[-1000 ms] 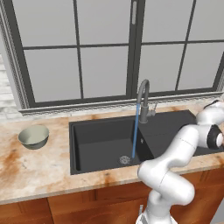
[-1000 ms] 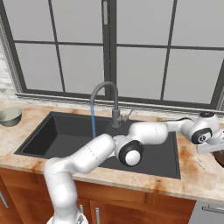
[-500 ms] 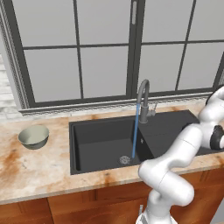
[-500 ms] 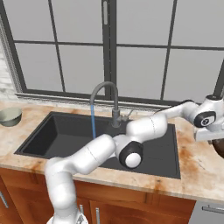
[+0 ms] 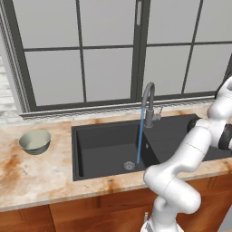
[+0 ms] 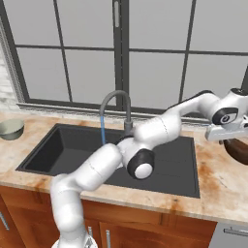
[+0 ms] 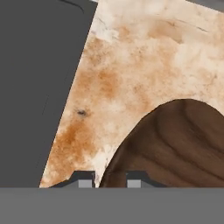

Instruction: Rinse each bowl for a few seconds and place them down in the sink or on the counter.

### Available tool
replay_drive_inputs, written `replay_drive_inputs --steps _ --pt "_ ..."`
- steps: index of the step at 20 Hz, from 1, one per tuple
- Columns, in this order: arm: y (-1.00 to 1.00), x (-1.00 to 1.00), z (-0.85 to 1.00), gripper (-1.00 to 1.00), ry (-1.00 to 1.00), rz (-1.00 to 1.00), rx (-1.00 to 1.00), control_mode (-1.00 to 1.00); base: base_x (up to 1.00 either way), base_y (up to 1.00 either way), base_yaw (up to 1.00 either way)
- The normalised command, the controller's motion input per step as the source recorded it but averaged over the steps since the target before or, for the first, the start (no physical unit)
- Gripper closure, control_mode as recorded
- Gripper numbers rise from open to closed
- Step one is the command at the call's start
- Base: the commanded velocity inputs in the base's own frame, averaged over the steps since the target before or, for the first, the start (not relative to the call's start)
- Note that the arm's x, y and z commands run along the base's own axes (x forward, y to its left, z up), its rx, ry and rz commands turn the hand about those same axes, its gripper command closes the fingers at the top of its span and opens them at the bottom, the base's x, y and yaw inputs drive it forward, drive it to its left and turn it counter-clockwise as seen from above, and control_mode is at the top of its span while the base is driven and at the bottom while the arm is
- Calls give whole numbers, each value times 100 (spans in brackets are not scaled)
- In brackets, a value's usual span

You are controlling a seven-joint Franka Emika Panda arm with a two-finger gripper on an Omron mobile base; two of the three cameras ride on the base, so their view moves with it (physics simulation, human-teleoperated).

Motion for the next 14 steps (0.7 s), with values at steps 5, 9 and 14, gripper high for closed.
replay_drive_inputs --steps 5,9,14 --pt "73 -23 -71 100 -29 22 -28 -100 0 0 0" --pt "64 -31 -59 100 -25 22 -35 -100 0 0 0" --pt "66 -41 -37 100 -18 21 -34 -100 0 0 0"
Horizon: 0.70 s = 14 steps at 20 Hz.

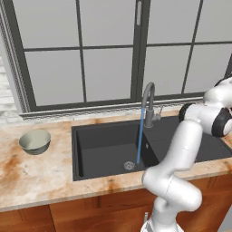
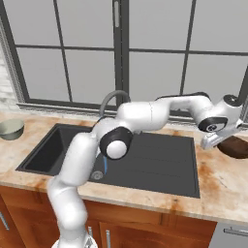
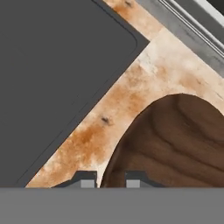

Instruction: Rinse each bowl for a few seconds and place them down in the sink or on the counter.

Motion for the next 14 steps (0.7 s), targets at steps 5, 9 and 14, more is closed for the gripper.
replay_drive_inputs --steps 5,9,14 --pt "74 -45 20 100 -3 18 -17 -100 0 0 0" --pt "48 -36 58 100 4 12 -2 -100 0 0 0" --pt "26 -29 61 100 10 11 0 -100 0 0 0"
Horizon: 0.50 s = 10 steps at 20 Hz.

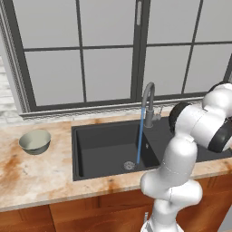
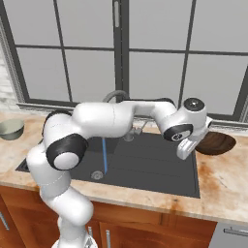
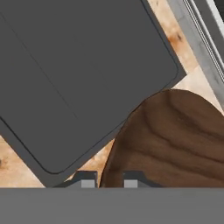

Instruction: Rinse each bowl for a few seconds and place them down in the sink or on the counter.

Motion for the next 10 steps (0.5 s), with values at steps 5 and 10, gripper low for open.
replay_drive_inputs --steps 5,10 --pt "13 -19 38 100 10 16 7 -100 0 0 0" --pt "15 -8 0 100 6 21 11 -100 0 0 0"
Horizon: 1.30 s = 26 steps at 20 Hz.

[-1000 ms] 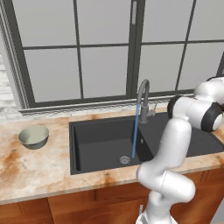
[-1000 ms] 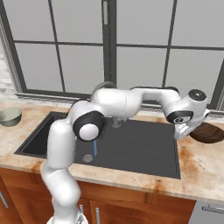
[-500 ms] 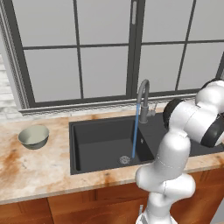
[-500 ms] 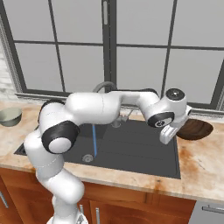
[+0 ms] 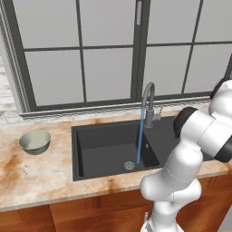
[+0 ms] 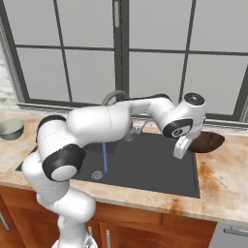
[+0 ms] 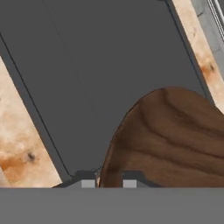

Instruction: Rinse each bowl for a few seconds and place them down in the sink or on the counter.

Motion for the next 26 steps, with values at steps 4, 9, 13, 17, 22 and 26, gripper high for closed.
replay_drive_inputs --steps 4,9,13,17,22,26 --pt "21 -14 -1 100 0 24 12 -100 0 0 0" --pt "27 -13 0 100 -1 21 8 -100 0 0 0" --pt "42 -18 3 100 -6 12 0 -100 0 0 0" --pt "52 -13 6 100 -5 11 -3 -100 0 0 0" --pt "65 -2 1 100 -1 9 -3 -100 0 0 0" --pt "69 -2 0 100 -1 9 0 -100 0 0 0"
